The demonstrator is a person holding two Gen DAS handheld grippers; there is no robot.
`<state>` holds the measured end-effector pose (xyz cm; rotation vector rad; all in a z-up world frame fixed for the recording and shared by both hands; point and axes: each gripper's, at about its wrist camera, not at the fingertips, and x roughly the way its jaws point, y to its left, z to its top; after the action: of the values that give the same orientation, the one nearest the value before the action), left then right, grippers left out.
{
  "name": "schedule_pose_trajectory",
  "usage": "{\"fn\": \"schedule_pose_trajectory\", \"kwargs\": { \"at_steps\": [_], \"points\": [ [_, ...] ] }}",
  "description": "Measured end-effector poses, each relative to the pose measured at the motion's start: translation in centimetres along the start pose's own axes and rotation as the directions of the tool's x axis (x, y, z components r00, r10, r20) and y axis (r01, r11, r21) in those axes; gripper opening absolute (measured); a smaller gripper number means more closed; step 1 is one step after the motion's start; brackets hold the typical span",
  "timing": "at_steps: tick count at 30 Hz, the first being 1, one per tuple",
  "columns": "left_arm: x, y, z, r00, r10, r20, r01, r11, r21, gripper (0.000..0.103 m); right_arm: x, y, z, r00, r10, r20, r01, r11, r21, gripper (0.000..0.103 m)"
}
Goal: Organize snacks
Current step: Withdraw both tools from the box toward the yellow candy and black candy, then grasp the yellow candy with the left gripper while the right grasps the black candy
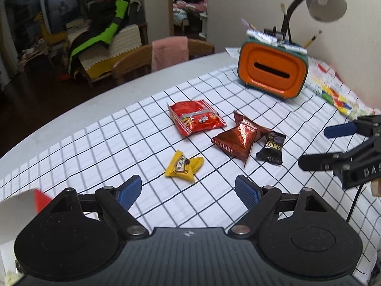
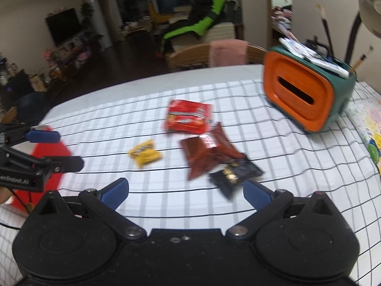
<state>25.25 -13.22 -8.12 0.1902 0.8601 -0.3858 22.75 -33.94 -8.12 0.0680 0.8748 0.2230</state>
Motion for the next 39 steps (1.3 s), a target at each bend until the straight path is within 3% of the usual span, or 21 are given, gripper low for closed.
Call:
{"fn": "schedule_pose_trajectory", "kwargs": {
  "at_steps": [9,18,25,32,37,39],
  "points": [
    [7.0,-0.4,1.7,0.993,0.008,-0.116,-0.004,0.999,0.034,0.086,5.9,-4.6,0.5,0.992,-0.107,-0.068,0.119,0.973,0.199,0.102],
    [12.4,0.2,2.8,0.98,0.009,-0.2,0.003,0.998,0.061,0.086,10.5,-5.9,0.6,0.972,-0.19,-0.137,0.224,0.927,0.302,0.098],
    [16.0,1.0,3.0,0.965,0.011,-0.262,0.002,0.999,0.05,0.086,12.1,-5.7,0.7,0.959,-0.232,-0.165,0.273,0.912,0.306,0.092],
    [17.3,1.4,3.4,0.962,0.019,-0.272,-0.011,0.999,0.032,0.085,12.7,-4.7,0.8,0.947,-0.282,-0.157,0.315,0.911,0.265,0.081],
    [16.9,1.2,3.3,0.964,-0.003,-0.267,0.011,1.0,0.028,0.07,12.6,-4.1,0.7,0.94,-0.311,-0.142,0.337,0.913,0.231,0.066],
    [16.6,1.0,3.3,0.964,-0.014,-0.265,0.02,1.0,0.02,0.054,12.4,-4.1,0.5,0.938,-0.318,-0.134,0.342,0.913,0.224,0.058]
  ]
}}
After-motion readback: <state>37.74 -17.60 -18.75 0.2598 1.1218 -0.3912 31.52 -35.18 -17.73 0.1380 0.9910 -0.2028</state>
